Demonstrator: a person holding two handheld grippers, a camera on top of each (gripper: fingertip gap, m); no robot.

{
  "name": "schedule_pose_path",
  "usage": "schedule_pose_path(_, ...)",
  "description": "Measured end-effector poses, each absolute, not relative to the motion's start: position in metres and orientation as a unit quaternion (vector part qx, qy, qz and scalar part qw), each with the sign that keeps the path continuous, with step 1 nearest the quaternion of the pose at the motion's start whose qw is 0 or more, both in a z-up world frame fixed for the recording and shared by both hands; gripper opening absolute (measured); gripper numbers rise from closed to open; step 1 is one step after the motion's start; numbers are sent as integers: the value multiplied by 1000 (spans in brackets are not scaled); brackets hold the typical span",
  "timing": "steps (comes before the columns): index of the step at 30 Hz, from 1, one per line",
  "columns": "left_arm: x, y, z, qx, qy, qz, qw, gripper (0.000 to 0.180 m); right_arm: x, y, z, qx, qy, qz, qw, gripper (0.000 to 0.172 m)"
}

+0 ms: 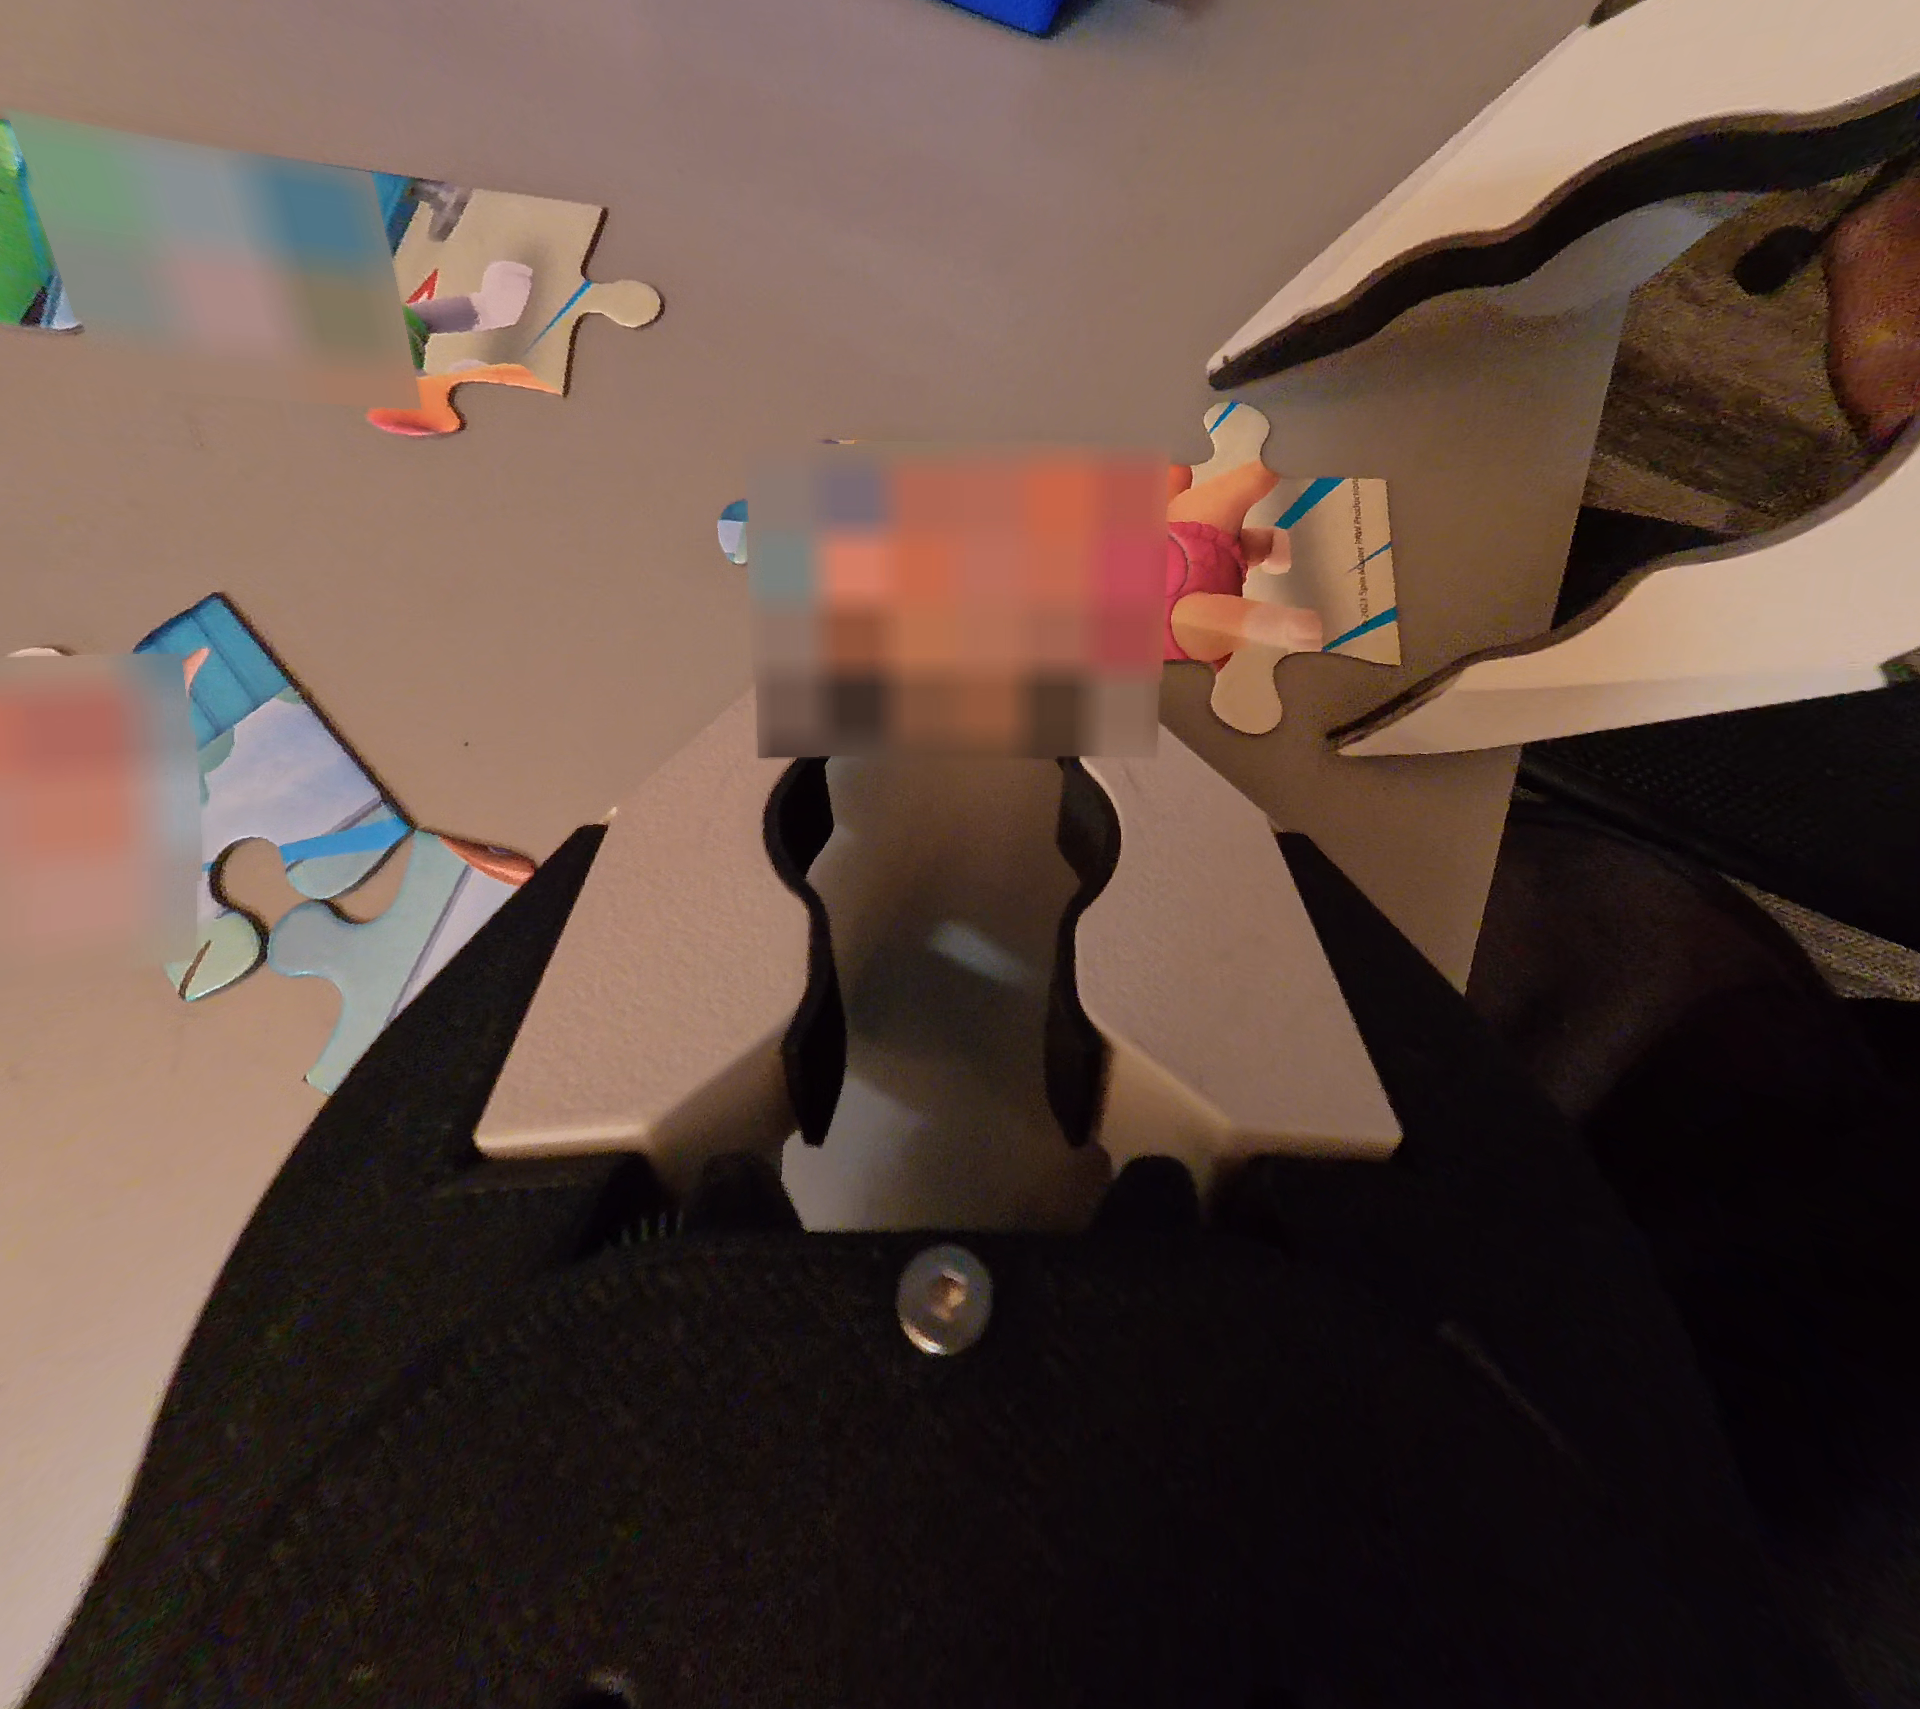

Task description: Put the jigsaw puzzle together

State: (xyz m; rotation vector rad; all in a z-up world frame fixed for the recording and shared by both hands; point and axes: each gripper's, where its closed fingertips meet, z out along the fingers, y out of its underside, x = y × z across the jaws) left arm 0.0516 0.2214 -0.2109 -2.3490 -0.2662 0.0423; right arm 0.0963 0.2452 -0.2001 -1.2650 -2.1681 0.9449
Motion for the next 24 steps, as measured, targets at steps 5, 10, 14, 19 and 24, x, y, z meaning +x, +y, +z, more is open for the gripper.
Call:
schedule_pose_path(5, 52, 222, -211, -919, -106, 15, 380, 39, 83, 239, -196, -456, -778, 362, 235, 59)
schedule_pose_path(10, 51, 221, -211, -919, -107, 12, 380, 39, 81, 238, -207, -470, -782, 354, 209, 53)
schedule_pose_path(14, 51, 222, -211, -918, -108, 11, 382, 39, 80, 236, -192, -452, -775, 374, 234, 44)
schedule_pose_path(19, 51, 221, -211, -919, -108, 11, 379, 39, 81, 238, -204, -458, -783, 362, 216, 29)
schedule_pose_path(24, 43, 216, -202, -913, -116, 30, 391, 40, 81, 239, -192, -445, -777, 383, 228, 29)
